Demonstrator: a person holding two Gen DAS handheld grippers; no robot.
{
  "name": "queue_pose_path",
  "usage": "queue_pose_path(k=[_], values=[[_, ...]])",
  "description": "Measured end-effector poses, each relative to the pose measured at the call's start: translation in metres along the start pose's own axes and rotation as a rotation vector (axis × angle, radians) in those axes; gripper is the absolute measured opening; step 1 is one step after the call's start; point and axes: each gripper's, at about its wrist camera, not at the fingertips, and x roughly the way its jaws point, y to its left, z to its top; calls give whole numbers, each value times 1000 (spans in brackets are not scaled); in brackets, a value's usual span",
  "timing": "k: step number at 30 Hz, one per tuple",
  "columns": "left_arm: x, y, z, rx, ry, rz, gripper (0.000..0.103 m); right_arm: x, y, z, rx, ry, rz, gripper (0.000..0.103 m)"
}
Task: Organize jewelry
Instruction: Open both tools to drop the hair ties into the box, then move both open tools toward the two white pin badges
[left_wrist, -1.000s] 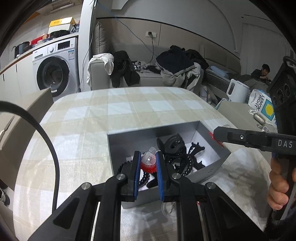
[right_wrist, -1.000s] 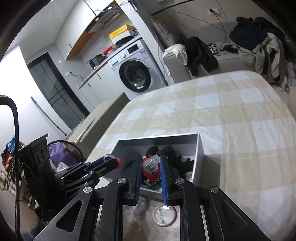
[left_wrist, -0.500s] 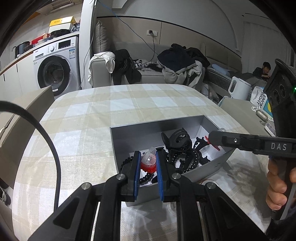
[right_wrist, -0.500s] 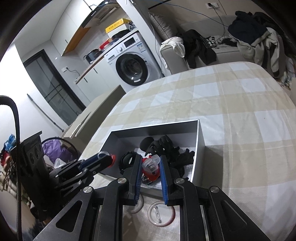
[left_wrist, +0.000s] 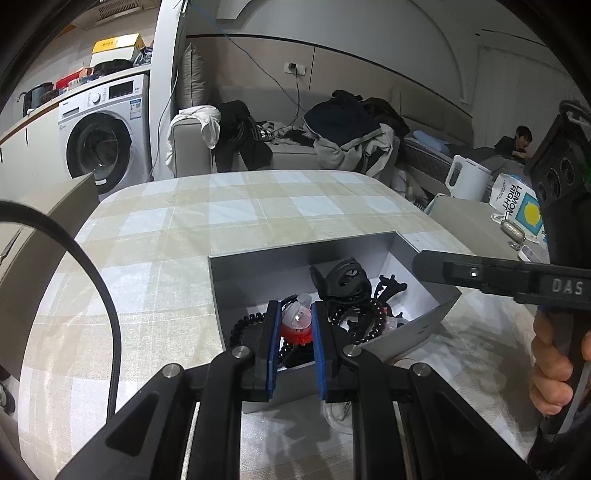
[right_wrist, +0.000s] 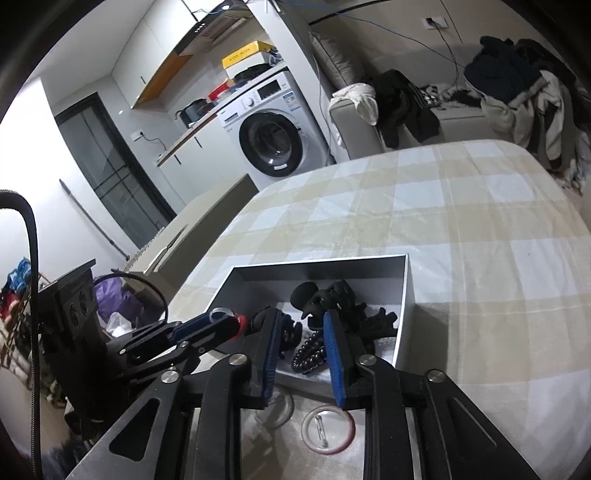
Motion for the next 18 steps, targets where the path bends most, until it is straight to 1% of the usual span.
queue_pose_path(k=[2, 3, 4, 5, 7, 8, 9, 10, 11, 12, 13, 15, 16, 18], values=[[-2, -2, 1, 7, 5, -9, 12, -4, 0, -1, -9, -3, -4, 34], [-3, -4, 1, 13, 9, -17, 16, -8, 1, -3, -20, -5, -15, 36], [-5, -5, 1, 19, 11, -28, 25, -10, 1, -4, -28, -5, -22, 43], [-8, -7, 1, 25, 11, -41, 31, -12, 2, -6, -39, -2, -30, 52], [-12, -8, 2, 26, 7, -53, 59, -20, 3, -12, -63, -12, -33, 59], [-16, -9, 1, 20, 0, -60, 65, -25, 2, -16, -72, -23, -29, 68], [-18, -9, 0, 15, -1, -64, 74, -28, 1, -18, -73, -31, -26, 74], [-21, -8, -1, 6, -2, -71, 78, -32, 0, -22, -70, -43, -28, 85], [-23, -6, -2, -5, -2, -77, 79, -35, -1, -24, -69, -54, -31, 92], [-26, -5, -4, -17, -5, -83, 82, -37, -1, -26, -69, -63, -35, 95], [-30, -3, -7, -29, -14, -84, 90, -39, -1, -30, -74, -62, -42, 100], [-38, -1, -15, -40, -42, -66, 102, -37, 0, -37, -97, -45, -59, 102], [-43, 0, -20, -46, -65, -54, 102, -35, 1, -40, -110, -32, -69, 102], [-46, -1, -27, -46, -66, -36, 102, -28, 2, -45, -147, 7, -88, 102]])
